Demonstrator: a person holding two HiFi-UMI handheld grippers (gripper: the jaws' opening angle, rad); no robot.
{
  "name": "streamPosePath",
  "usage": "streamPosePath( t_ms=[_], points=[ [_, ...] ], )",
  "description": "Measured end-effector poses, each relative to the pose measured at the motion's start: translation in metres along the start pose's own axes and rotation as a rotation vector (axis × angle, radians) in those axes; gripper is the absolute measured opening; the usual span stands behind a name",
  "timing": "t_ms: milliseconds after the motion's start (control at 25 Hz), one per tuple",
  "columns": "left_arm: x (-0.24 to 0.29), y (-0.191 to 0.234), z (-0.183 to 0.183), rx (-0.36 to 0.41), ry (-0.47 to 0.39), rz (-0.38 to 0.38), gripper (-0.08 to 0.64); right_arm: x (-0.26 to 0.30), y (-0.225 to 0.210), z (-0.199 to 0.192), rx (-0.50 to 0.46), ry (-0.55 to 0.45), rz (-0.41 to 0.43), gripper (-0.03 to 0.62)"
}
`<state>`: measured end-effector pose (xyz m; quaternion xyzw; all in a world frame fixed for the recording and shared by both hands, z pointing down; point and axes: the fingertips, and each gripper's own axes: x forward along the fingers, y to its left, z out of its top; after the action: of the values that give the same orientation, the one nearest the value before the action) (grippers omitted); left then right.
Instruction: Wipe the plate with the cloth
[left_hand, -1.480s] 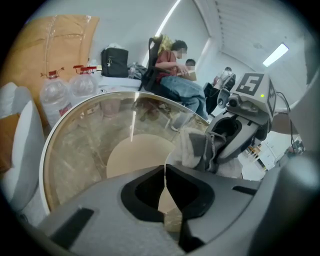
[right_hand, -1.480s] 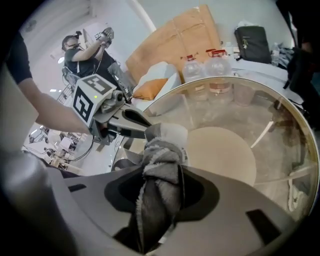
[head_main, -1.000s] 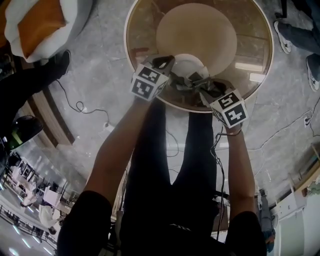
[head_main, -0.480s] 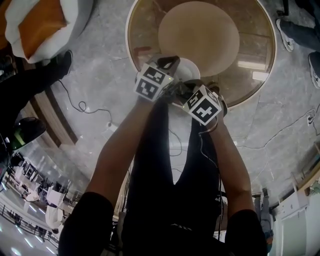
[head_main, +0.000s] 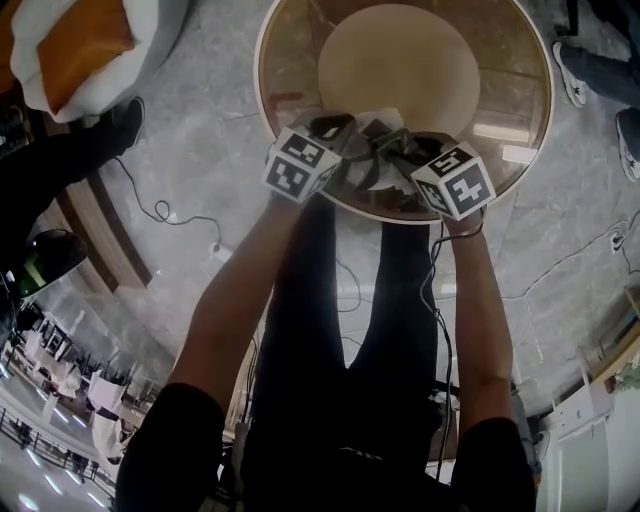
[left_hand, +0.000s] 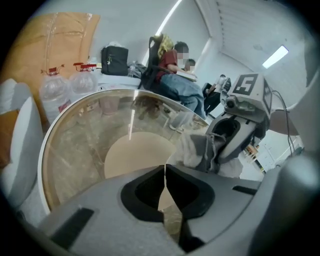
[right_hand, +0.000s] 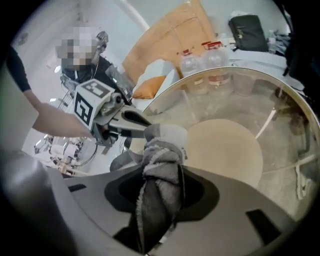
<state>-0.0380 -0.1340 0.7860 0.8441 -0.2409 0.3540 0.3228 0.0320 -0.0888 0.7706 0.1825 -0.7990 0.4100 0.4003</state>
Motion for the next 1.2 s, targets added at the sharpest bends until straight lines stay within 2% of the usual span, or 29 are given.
streamPosePath(
  t_ms=[120, 360, 560, 920, 1040, 1200],
  points=[
    [-0.001, 0.002, -0.003, -0.017, -0.01, 0.0, 0.012, -0.012, -0.014, 0.001, 0.053, -0.042, -0.022, 0.15],
    [-0.002, 0.0, 0.001, -0.003, -0.007, 0.005, 0.012, -0.026, 0.001, -0.021, 0.029, -0.018, -0.049, 0.149],
    [0.004, -0.004, 0.003, -0.003, -0.002, 0.004, 0.012, -0.021, 0.025, -0.036, 0.029, 0.0, -0.012, 0.149],
    [0.01, -0.011, 0.005, 0.012, -0.003, -0.015, 0.011, 0.016, 0.079, -0.037, -0.026, 0.05, 0.099, 0.149],
    [0.007, -0.013, 0.006, 0.024, 0.004, -0.022, 0.011, 0.023, 0.075, -0.04, -0.034, 0.075, 0.094, 0.149],
    [0.003, -0.006, 0.005, 0.024, 0.0, -0.018, 0.011, 0.013, 0.042, -0.037, -0.005, 0.058, 0.034, 0.149]
  ],
)
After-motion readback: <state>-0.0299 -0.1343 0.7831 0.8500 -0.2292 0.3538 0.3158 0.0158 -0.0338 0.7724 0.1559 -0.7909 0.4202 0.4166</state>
